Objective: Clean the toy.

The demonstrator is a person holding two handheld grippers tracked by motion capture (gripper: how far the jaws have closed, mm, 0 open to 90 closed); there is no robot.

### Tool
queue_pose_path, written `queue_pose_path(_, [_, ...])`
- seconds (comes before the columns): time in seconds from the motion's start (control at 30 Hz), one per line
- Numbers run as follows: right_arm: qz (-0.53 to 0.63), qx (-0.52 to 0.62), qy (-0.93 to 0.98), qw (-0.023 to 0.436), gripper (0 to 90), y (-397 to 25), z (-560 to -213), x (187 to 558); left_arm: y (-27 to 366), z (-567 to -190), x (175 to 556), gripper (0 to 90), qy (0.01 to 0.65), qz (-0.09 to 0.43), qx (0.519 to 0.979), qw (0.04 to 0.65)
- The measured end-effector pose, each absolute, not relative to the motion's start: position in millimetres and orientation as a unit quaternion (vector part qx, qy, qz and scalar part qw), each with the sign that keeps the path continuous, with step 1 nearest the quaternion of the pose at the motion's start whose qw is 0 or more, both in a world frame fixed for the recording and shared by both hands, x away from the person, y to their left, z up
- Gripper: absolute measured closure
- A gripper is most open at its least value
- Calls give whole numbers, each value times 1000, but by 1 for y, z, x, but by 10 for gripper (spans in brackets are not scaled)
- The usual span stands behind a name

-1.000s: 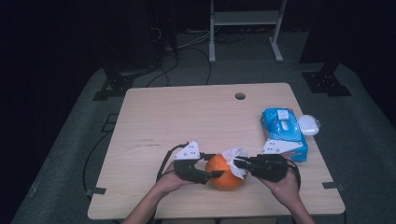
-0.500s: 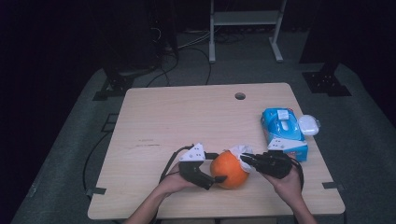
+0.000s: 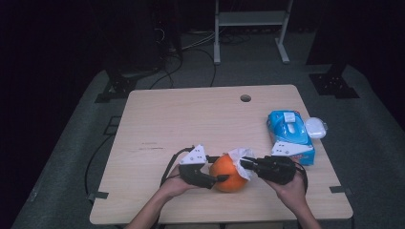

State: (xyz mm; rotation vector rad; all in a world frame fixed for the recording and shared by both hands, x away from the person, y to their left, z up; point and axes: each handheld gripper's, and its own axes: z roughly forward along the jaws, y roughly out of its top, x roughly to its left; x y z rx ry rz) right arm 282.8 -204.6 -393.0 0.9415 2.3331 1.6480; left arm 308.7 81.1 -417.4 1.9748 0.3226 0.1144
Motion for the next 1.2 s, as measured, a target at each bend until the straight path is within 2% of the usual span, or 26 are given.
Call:
queue_pose_path(0.13, [541, 343, 765, 65, 820, -215, -401, 288, 80, -416, 308, 346, 140, 54, 831, 536])
queue_pose_path(0.3, [555, 292, 776, 65, 819, -198, -387, 277, 81, -416, 310, 352, 147, 56, 829, 536])
queue_pose_path(0.53, [536, 322, 776, 84, 821, -204, -394, 281, 83, -413, 311, 355, 155, 65, 827, 537])
queue_pose_path(0.67, [547, 286, 783, 73, 820, -191, -389, 274, 87, -413, 313, 356, 166, 64, 821, 543])
queue_pose_path(0.73, [537, 281, 791, 83, 820, -185, -387, 272, 87, -414, 314, 355, 167, 63, 823, 539])
queue_pose_path(0.8, [531, 294, 790, 88, 819, -188, -391, 276, 85, -416, 314, 341, 168, 56, 823, 540])
queue_pose_path(0.97, [523, 316, 787, 89, 819, -198, -399, 281, 82, -419, 314, 207, 168, 55, 824, 538])
queue_pose_path(1.2, [525, 334, 777, 95, 817, -203, -398, 284, 80, -421, 312, 238, 147, 53, 830, 536])
